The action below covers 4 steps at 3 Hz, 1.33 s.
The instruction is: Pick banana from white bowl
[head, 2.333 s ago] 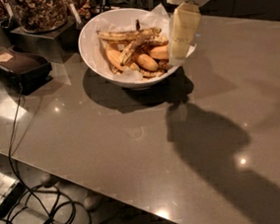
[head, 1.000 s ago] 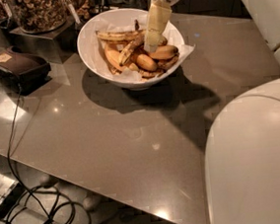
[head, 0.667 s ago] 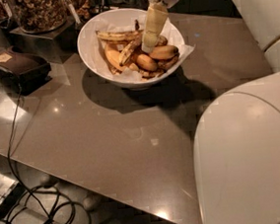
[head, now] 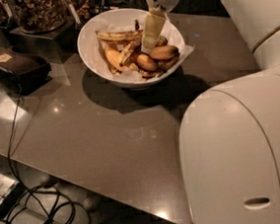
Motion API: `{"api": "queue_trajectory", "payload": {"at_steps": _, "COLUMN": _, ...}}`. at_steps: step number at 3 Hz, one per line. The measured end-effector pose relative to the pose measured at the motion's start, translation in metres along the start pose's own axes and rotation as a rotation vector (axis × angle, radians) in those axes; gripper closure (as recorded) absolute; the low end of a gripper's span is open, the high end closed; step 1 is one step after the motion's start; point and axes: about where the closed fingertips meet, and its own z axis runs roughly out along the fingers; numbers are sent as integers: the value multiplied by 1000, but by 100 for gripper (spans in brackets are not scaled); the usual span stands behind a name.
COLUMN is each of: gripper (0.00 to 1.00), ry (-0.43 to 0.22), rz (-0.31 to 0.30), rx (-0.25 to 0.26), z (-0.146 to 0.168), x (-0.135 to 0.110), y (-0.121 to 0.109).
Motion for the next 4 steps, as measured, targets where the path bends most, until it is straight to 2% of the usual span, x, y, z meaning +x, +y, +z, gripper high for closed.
{"api": "queue_trajectory", "payload": {"at_steps": 3, "gripper": 35, "ry": 27, "rz": 39, "rx": -46, "z": 24, "x": 14, "y": -4}}
{"api": "queue_trajectory", "payload": {"at_steps": 4, "gripper": 33, "ry": 30, "rz": 43, "rx": -59, "z": 29, "x": 16, "y": -4}}
